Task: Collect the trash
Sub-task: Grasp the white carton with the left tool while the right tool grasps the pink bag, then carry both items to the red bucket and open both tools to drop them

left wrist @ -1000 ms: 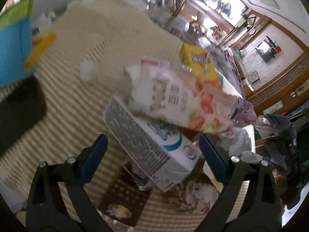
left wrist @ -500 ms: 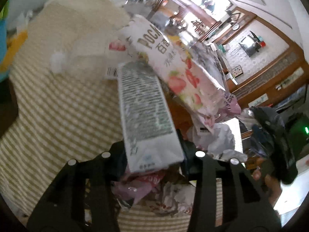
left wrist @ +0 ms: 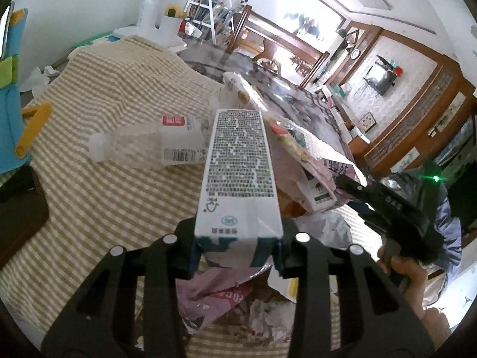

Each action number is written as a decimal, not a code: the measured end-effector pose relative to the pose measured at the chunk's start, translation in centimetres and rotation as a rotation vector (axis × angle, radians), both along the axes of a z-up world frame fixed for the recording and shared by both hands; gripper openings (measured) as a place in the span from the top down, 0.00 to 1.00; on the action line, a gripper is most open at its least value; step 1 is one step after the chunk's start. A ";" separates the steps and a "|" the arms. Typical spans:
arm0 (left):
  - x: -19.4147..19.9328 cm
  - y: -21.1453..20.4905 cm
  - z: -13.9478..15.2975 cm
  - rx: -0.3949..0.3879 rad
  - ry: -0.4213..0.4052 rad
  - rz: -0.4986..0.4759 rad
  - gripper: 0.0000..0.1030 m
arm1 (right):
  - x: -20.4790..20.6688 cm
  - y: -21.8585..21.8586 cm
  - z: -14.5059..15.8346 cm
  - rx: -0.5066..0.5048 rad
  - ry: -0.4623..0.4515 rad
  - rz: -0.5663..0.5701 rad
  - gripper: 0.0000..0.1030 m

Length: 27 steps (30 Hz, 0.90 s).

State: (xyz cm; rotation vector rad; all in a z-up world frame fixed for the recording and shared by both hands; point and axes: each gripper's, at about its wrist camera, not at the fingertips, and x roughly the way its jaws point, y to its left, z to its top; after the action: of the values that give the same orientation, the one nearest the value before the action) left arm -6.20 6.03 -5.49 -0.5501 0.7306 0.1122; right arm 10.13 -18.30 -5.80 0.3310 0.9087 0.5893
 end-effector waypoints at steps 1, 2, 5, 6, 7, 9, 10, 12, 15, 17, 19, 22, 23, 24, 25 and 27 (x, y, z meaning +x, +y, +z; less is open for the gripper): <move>-0.1 -0.1 0.3 0.010 -0.014 0.008 0.65 | -0.3 -0.2 0.5 0.004 -0.023 -0.005 0.57; -0.2 0.0 0.7 0.023 -0.029 0.017 0.65 | -0.8 -0.4 1.2 0.005 -0.052 -0.012 0.57; -0.5 -0.4 1.7 0.057 -0.074 0.035 0.65 | -2.2 -1.3 3.1 -0.008 -0.133 -0.037 0.58; -0.7 -0.5 2.2 0.076 -0.090 0.036 0.65 | -2.8 -1.7 3.7 -0.015 -0.158 -0.046 0.58; -0.9 -0.7 2.5 0.094 -0.100 0.034 0.65 | -3.3 -2.2 4.3 -0.022 -0.184 -0.056 0.58; -1.2 -1.0 2.9 0.129 -0.112 0.024 0.65 | -4.4 -3.5 5.6 -0.024 -0.228 -0.086 0.58; -1.3 -1.3 3.1 0.141 -0.115 0.021 0.65 | -4.8 -4.1 6.2 -0.017 -0.240 -0.098 0.58; -1.2 -1.8 3.6 0.171 -0.124 0.013 0.65 | -6.0 -5.9 7.5 0.001 -0.262 -0.125 0.58; -1.6 -2.9 4.7 0.193 -0.148 -0.007 0.65 | -7.8 -8.7 8.6 0.005 -0.268 -0.161 0.58; -2.0 -4.4 5.4 0.192 -0.175 -0.049 0.65 | -8.8 -10.9 9.2 0.022 -0.266 -0.189 0.58; -1.9 -6.8 6.2 0.187 -0.192 -0.116 0.65 | -10.1 -13.6 9.6 0.041 -0.261 -0.231 0.58; -0.1 -10.9 6.7 0.126 -0.190 -0.267 0.65 | -12.1 -18.2 9.5 0.041 -0.253 -0.324 0.58; 0.5 -12.3 6.7 0.114 -0.185 -0.312 0.65 | -12.8 -19.8 9.3 0.033 -0.249 -0.364 0.58; 1.3 -14.0 6.7 0.102 -0.177 -0.370 0.65 | -13.6 -21.6 9.0 0.023 -0.241 -0.412 0.58; 1.8 -15.2 6.6 0.094 -0.172 -0.407 0.65 | -14.1 -23.0 8.6 0.015 -0.232 -0.447 0.58; 3.3 -18.5 6.3 0.070 -0.149 -0.519 0.65 | -15.6 -26.6 7.2 0.002 -0.199 -0.545 0.58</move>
State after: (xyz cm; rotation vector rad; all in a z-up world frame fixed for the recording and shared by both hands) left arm -2.85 -12.51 0.82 -0.2853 0.7004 -0.3811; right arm -5.43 -44.93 1.36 0.4911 0.5896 0.1156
